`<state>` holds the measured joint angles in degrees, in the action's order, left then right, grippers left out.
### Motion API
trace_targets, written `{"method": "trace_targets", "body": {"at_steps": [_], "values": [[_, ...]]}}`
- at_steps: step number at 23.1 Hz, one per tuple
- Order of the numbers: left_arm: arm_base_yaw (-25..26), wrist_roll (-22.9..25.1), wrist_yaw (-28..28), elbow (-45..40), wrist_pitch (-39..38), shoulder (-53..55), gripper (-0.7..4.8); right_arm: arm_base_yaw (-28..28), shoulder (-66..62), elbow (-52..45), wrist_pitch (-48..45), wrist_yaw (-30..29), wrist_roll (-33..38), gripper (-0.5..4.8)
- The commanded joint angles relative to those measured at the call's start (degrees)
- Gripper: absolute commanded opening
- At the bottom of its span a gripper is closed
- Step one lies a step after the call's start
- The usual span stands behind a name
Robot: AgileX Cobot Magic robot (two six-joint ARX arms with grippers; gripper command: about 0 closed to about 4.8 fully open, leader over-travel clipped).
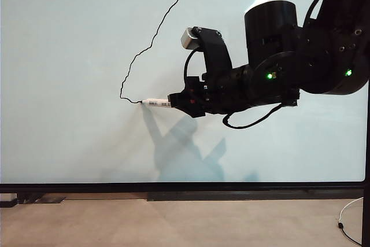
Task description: Pick up the pen on the shelf to the right of the whiteboard and draw a triangle.
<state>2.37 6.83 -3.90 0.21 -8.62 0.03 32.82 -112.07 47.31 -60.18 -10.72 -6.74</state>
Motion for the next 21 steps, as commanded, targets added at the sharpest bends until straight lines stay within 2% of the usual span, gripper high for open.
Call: {"method": "trace_targets", "body": {"at_steps": [1,21], "values": [[0.0,0.0,-0.2,0.2,0.5,0.0,-0.05,-0.6,1.1,-0.1,-1.8,3.4,-0.8,-0.05],[0.0,0.0,-0.2,0.2,0.5,0.0,-0.05,-5.2,4.0,-5.8,-4.5,3.7,-1.0,-0.05]]}}
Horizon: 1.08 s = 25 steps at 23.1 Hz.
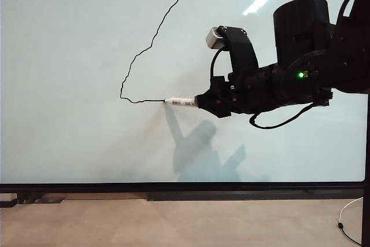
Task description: Pick up the pen on the shelf to the right of the whiteboard and draw a triangle.
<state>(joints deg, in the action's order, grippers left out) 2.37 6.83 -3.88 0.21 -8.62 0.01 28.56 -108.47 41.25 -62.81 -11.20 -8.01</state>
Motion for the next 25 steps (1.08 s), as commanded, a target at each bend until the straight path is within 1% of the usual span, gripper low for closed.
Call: {"method": "trace_targets", "body": {"at_steps": [1,8,17,25], "values": [[0.0,0.0,-0.2,0.2,0.5,0.0,-0.05,-1.0,0.4,0.3,-1.8,4.3,0.3,-0.05],[0.0,0.0,-0.2,0.2,0.5,0.0,-0.05,-2.0,1.5,-0.2,-1.8,4.2,-0.4,-0.05],[0.0,0.0,-0.2,0.2,0.5,0.0,-0.05,-6.2,6.1,-5.1,-2.2,4.5,-1.2,-0.05],[0.0,0.0,-0.2,0.2,0.5,0.0,-0.05,-8.3,8.0,-7.6,-2.2,4.4,-1.6,-0.05]]}}
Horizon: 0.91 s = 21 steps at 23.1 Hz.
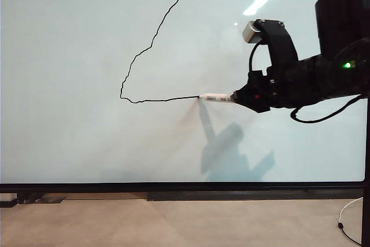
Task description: Pick up the pen on the shelf to the right of the whiteboard and draw a triangle.
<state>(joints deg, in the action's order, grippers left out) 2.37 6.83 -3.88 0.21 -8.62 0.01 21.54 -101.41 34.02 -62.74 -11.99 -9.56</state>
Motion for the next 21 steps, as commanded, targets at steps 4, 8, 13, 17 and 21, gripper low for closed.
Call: {"method": "trace_targets", "body": {"at_steps": [4,8,13,17,21], "values": [[0.0,0.0,-0.2,0.2,0.5,0.0,-0.05,-2.8,1.8,-2.5,-3.7,5.3,-0.2,-0.05],[0.0,0.0,-0.2,0.2,0.5,0.0,-0.05,-4.2,2.5,-4.3,-5.3,5.5,-0.1,-0.05],[0.0,0.0,-0.2,0.2,0.5,0.0,-0.05,-5.8,2.7,-5.4,-5.3,5.5,-0.1,-0.05],[0.0,0.0,-0.2,0.2,0.5,0.0,-0.05,-6.5,3.2,-6.5,-5.6,5.7,-0.2,-0.05],[0.0,0.0,-0.2,0.2,0.5,0.0,-0.05,-8.0,3.7,-8.4,-8.0,5.6,0.0,-0.05]]}}
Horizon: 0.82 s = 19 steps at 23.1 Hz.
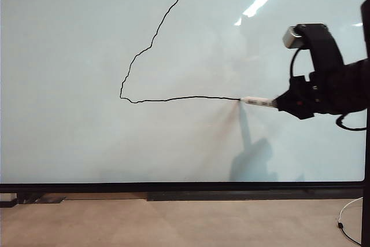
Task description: Pick up the pen on the shelf to the right of the whiteboard and draw a triangle.
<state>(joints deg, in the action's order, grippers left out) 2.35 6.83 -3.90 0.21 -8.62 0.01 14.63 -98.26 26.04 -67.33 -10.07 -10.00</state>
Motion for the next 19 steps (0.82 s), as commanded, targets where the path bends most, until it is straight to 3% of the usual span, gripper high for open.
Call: {"method": "trace_targets", "body": {"at_steps": [1,19], "values": [[0.0,0.0,-0.2,0.2,0.5,0.0,-0.05,-1.6,0.6,-0.9,-3.9,3.7,0.6,-0.06],[0.0,0.0,-0.2,0.2,0.5,0.0,-0.05,-4.3,0.9,-3.8,-6.4,3.8,1.0,-0.05]]}}
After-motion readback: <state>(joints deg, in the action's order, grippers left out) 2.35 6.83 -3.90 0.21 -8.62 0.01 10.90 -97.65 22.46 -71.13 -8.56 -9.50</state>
